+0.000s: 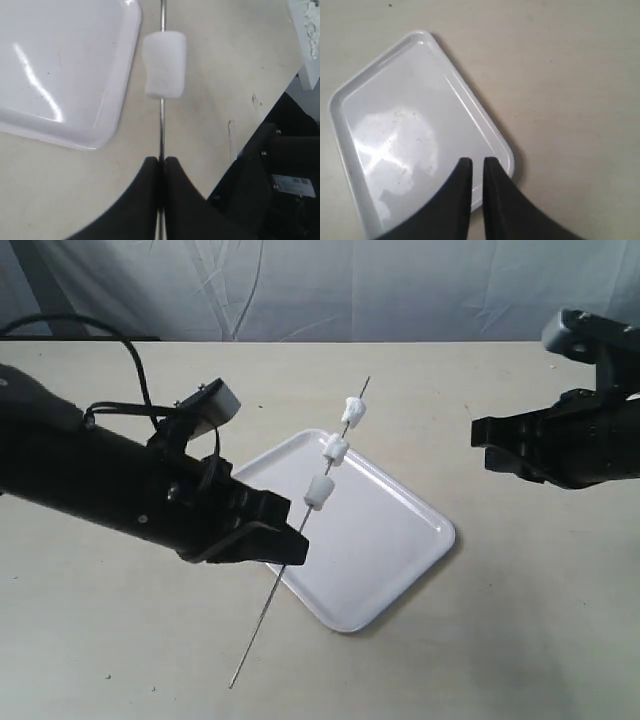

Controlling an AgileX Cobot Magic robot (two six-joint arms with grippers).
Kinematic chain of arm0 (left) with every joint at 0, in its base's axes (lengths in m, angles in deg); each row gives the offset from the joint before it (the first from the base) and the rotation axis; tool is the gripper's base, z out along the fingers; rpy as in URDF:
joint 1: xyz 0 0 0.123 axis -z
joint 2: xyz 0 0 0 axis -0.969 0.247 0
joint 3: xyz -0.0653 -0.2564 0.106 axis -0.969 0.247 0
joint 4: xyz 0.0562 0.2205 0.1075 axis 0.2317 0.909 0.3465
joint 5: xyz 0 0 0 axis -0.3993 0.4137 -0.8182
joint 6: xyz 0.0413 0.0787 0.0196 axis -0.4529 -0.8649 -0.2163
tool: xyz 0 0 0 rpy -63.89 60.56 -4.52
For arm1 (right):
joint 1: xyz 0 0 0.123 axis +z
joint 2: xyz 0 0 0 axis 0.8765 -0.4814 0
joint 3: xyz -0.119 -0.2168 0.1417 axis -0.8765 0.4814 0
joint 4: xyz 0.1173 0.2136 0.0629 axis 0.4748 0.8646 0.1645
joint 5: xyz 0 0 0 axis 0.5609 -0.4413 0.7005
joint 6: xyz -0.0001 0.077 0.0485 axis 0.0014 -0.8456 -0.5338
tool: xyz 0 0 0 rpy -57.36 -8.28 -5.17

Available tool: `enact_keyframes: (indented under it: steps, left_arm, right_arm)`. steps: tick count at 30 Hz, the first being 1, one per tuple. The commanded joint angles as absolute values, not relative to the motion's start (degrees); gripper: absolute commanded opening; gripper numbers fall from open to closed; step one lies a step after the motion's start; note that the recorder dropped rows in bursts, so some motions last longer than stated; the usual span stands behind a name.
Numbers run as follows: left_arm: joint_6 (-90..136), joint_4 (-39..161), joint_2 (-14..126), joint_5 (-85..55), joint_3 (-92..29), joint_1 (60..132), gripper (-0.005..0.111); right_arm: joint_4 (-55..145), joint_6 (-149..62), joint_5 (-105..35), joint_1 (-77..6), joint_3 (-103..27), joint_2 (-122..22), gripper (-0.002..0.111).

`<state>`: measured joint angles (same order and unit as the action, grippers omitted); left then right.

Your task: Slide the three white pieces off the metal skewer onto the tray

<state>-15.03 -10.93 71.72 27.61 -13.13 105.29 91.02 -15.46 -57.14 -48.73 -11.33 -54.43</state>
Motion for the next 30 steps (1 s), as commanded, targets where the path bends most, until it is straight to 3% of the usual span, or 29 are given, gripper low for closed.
enact_keyframes:
  steps: [1,5,7,8,21,23,27,30]
  left_arm:
    - [-24.9,-22.1,71.4,25.2,-8.1,103.6,0.0]
    - [-38.6,-37.8,71.4,32.1,-5.5,103.2,0.0]
    - [-40.8,-39.2,71.4,33.5,-5.5,103.2,0.0]
    - [-40.8,-39.2,71.4,33.5,-5.5,103.2,0.0]
    - [-39.4,-39.2,81.3,38.9,-2.3,103.2,0.0]
    - [-40.0,-39.2,81.6,38.1,-1.6,103.2,0.0]
    - [-41.1,-39.2,81.6,35.8,-1.5,103.2,0.0]
    - [-42.7,-39.2,81.6,35.5,-1.5,103.2,0.0]
  right_arm:
    - [105.3,4.8,-58.8,-51.4,-13.3,-62.5,0.01]
    - [126.3,22.5,-87.0,-67.7,-15.3,-71.9,0.01]
    - [131.6,28.1,-103.3,-72.6,-15.3,-77.7,0.01]
    - [132.1,28.8,-105.1,-73.3,-15.3,-80.2,0.01]
    - [143.1,46.7,-105.1,-63.5,-15.3,-92.3,0.01]
    - [144.3,46.7,-105.1,-62.5,-15.3,-92.9,0.016]
    - [145.2,46.7,-105.1,-60.7,-15.3,-93.1,0.042]
    - [145.2,46.6,-105.1,-59.1,-15.3,-93.2,0.044]
